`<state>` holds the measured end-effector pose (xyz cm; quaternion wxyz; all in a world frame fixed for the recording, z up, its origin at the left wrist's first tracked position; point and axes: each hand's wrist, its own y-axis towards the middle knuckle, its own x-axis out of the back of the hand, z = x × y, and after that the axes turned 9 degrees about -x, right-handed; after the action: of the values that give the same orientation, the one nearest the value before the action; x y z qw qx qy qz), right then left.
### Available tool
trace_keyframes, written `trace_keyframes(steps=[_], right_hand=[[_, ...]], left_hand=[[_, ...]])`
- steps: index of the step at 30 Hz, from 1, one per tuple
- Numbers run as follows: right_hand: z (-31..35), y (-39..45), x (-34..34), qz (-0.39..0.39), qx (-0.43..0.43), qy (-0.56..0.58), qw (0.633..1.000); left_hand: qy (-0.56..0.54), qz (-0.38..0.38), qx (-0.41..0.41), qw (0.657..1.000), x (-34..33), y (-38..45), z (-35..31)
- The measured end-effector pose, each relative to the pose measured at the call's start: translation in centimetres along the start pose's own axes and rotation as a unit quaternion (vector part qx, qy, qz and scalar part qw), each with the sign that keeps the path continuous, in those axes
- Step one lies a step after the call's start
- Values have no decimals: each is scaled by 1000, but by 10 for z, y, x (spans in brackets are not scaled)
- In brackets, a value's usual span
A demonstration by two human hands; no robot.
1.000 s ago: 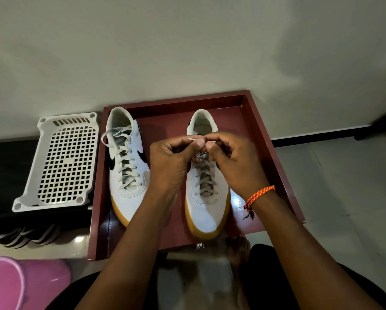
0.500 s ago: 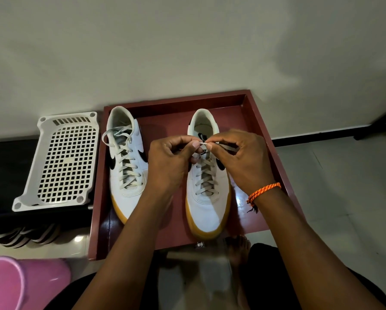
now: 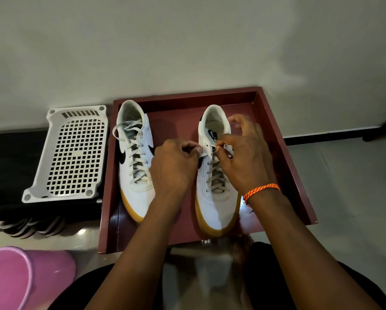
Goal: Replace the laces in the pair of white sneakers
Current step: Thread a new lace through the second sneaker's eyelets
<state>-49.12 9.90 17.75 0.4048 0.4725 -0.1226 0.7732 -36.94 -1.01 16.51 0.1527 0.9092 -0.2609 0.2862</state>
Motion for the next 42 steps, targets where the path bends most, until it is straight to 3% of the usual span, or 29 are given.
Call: trace_keyframes(steps=[11, 18, 25, 30, 36, 42], right_hand=[[4, 0, -8, 2, -21, -12, 1000], [-3, 4, -22, 40, -119, 140, 982], [-3, 5, -25, 71, -149, 189, 968], [-7, 5, -30, 81, -169, 231, 955], [-8, 1, -27, 101, -155, 194, 963], [-2, -4, -24, 50, -117, 128, 983]], left_hand=[[-11, -1, -8, 1000, -4, 0, 0], [-35, 1, -2, 999, -5, 2, 2], [-69, 4, 22, 997, -6, 3, 6], [-59, 24, -5, 998, -6, 2, 6], [-49, 28, -16, 998, -6, 1, 6], [-40, 36, -33, 998, -6, 0, 3]])
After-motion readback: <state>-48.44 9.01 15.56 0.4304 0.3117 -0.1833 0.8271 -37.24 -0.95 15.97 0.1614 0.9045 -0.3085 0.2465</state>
